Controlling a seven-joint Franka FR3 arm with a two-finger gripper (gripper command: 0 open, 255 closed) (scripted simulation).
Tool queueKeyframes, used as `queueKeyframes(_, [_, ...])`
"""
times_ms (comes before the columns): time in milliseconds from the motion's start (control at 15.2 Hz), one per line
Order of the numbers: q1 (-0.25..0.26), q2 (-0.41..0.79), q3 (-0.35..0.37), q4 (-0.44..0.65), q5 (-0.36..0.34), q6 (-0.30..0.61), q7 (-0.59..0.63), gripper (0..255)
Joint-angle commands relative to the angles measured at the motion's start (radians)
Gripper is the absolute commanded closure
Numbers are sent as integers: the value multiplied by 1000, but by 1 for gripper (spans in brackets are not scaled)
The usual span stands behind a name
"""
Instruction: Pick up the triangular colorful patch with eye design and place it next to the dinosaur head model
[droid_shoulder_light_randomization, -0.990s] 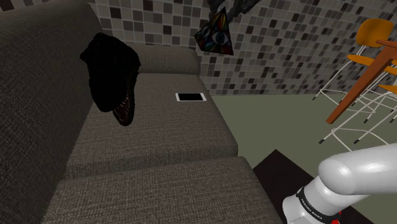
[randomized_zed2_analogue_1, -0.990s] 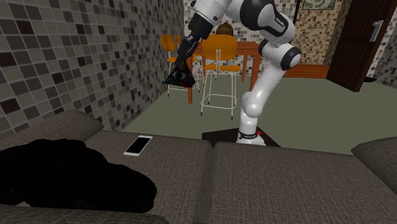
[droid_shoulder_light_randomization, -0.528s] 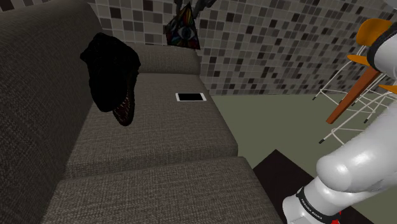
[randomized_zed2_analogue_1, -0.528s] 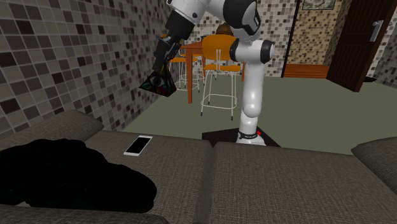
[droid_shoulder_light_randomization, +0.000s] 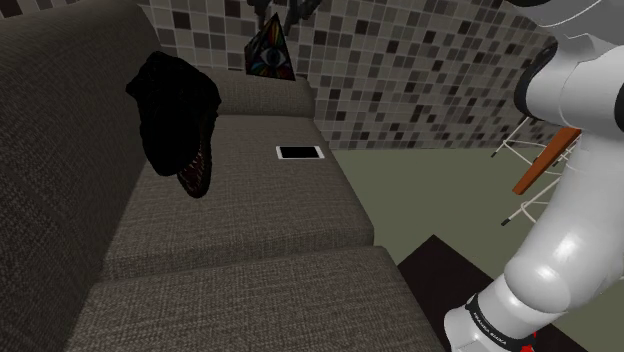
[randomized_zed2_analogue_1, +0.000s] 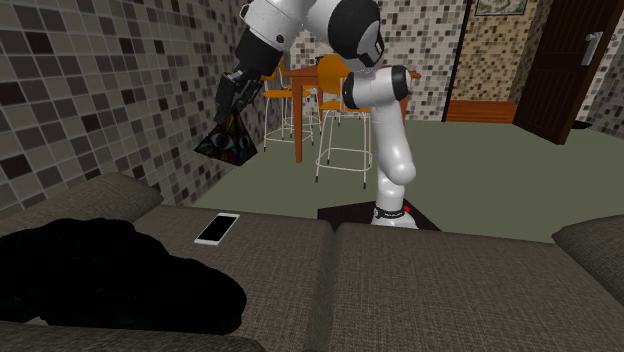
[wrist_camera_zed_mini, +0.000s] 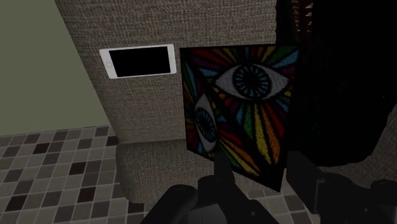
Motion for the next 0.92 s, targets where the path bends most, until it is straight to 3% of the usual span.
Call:
queueKeyframes(0, [-47,-23,14,-56,27,41,10,255])
queueKeyframes(396, [-168,-91,49,-207,100,157,29,255])
queueKeyframes(858, [-270,-161,73,-352,168,282,42,255])
